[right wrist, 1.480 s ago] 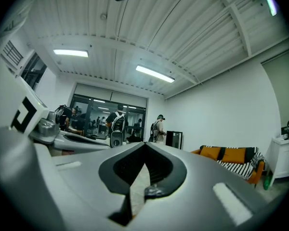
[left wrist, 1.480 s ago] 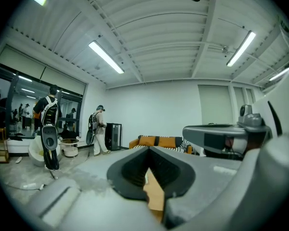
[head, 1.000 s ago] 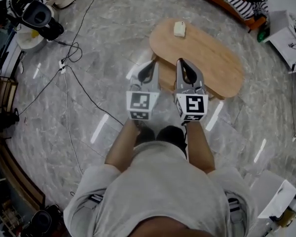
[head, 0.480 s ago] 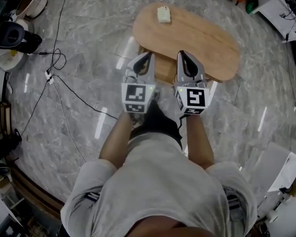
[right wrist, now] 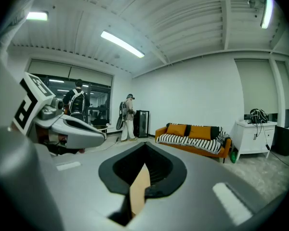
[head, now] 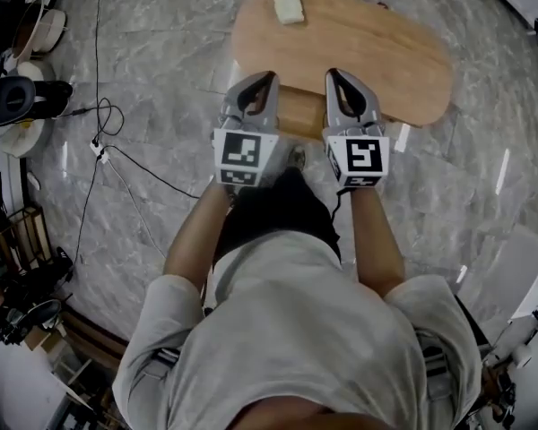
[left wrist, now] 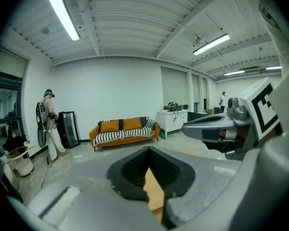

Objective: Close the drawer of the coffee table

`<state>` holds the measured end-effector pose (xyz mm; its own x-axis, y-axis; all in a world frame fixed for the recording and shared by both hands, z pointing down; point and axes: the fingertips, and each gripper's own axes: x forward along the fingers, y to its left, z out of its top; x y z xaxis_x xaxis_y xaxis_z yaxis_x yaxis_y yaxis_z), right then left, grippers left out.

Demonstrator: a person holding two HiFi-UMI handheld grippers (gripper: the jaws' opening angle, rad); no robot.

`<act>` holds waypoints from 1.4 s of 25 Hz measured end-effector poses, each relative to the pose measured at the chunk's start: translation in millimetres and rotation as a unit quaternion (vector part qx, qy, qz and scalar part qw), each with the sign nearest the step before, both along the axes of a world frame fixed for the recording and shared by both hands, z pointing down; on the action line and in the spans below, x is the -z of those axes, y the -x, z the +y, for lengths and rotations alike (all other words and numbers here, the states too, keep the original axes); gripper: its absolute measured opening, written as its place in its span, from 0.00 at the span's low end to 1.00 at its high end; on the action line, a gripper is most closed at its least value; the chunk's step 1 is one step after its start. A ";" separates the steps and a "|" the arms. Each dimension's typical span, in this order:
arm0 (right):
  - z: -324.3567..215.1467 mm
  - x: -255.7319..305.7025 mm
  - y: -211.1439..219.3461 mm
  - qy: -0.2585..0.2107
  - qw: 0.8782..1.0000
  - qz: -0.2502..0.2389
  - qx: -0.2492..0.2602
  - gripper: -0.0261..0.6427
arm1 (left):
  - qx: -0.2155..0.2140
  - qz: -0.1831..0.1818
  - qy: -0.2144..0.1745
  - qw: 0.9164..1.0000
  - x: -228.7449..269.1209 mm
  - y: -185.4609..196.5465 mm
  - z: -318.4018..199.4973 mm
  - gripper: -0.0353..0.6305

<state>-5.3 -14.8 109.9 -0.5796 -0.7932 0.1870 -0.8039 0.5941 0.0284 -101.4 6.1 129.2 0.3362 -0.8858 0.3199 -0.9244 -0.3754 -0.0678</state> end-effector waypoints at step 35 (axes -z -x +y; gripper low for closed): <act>63.3 -430.7 -55.4 0.191 0.957 0.220 0.003 0.05 | -0.164 -0.098 0.236 0.953 -432.9 29.5 30.5 0.08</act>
